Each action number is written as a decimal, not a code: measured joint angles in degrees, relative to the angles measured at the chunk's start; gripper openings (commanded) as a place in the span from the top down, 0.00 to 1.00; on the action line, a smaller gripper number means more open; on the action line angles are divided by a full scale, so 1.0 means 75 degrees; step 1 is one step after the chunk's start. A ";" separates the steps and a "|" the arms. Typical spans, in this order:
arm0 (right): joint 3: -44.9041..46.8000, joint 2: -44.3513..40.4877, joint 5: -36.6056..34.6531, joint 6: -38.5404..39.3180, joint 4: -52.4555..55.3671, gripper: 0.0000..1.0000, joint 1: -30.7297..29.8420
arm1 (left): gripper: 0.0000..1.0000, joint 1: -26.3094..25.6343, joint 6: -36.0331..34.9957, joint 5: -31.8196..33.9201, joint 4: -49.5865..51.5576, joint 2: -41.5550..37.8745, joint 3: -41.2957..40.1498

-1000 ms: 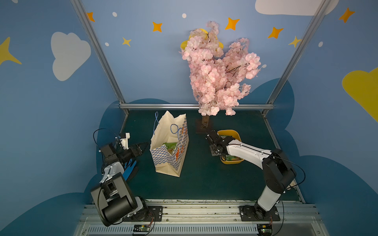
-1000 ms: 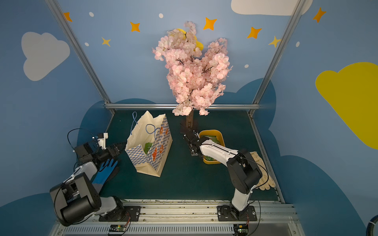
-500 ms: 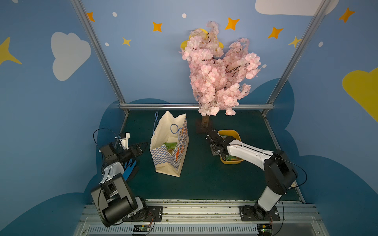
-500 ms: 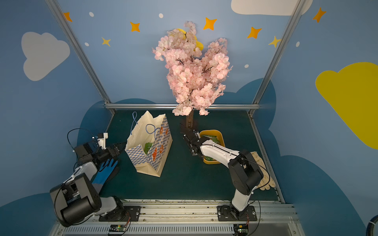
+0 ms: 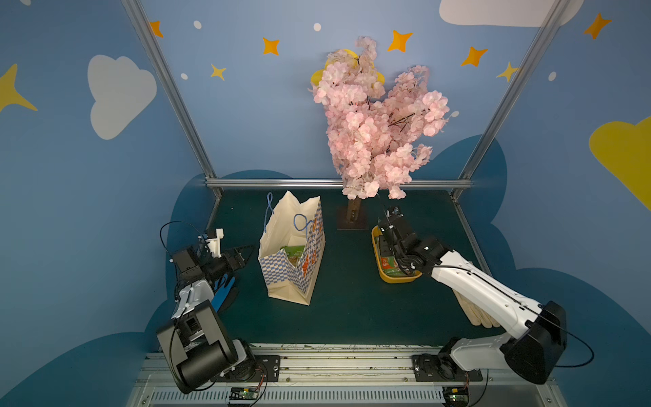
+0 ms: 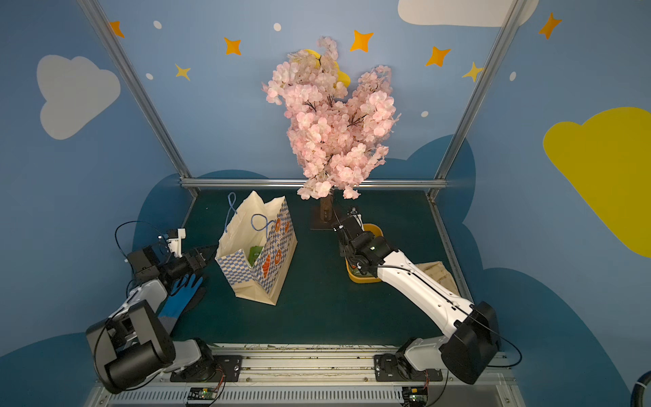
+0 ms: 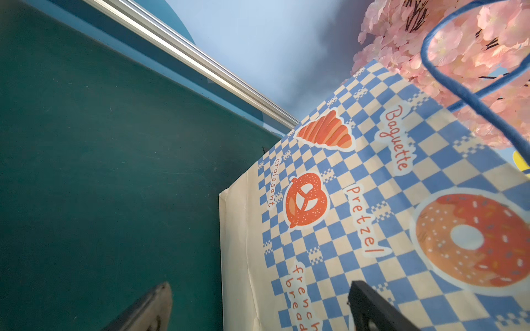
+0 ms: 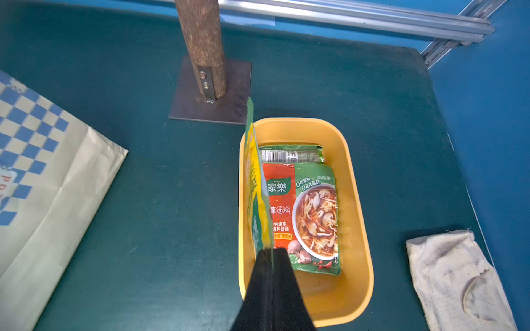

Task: Place the condiment packets inside the bag
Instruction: Pick up the condiment packet from the storage box.

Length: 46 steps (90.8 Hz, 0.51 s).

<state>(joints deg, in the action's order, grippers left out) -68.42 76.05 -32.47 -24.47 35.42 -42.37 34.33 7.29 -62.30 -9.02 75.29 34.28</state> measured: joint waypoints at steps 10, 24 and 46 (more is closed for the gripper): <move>0.0154 -0.0615 0.0102 -0.0119 0.0000 1.00 0.0000 | 0.00 0.0000 -0.0003 0.0000 0.0003 0.0000 0.0000; 0.0181 -0.1530 0.0469 -0.0134 -0.0061 1.00 -0.0099 | 0.00 0.0000 -0.0003 -0.0003 0.0003 0.0000 0.0000; -0.0388 -0.2043 0.0723 -0.0105 0.0003 1.00 -0.1154 | 0.00 0.0000 -0.0003 0.0000 0.0015 -0.0003 0.0000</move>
<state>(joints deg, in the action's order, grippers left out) -71.33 60.73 -27.05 -25.26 35.44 -51.03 34.33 7.27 -62.30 -8.91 75.26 34.28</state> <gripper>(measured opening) 0.047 0.997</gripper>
